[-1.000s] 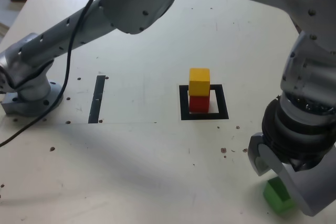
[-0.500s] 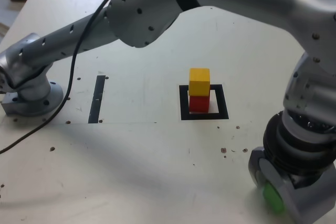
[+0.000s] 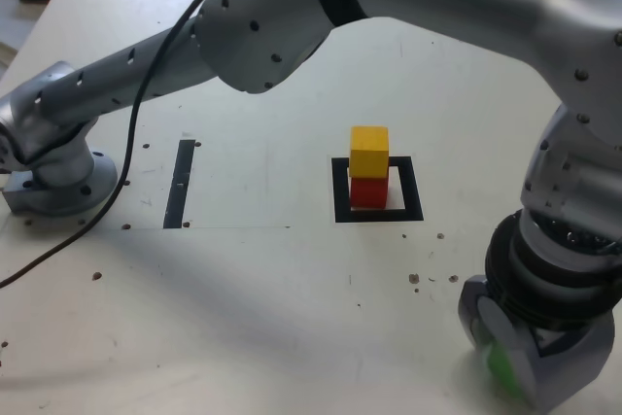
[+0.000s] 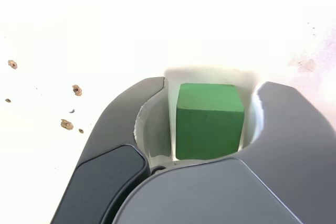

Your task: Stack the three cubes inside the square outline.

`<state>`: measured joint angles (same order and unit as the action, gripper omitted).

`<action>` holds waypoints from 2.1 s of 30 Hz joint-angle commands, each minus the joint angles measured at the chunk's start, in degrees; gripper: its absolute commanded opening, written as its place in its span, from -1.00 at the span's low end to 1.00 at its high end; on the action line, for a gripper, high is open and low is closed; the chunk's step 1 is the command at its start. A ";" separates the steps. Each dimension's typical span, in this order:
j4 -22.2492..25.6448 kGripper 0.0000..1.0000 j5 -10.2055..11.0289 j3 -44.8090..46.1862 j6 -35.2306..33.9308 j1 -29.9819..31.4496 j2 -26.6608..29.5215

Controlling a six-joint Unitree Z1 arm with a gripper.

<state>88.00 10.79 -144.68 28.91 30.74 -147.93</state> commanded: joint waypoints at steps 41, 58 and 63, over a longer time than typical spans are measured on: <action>5.43 -0.23 2.70 29.19 -28.85 -14.57 34.33; 4.62 -0.23 -1.74 34.16 -37.82 -20.57 33.41; 3.89 -0.23 -2.88 35.69 -37.84 -21.44 32.87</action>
<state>91.51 8.05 -109.14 -8.90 9.51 -114.81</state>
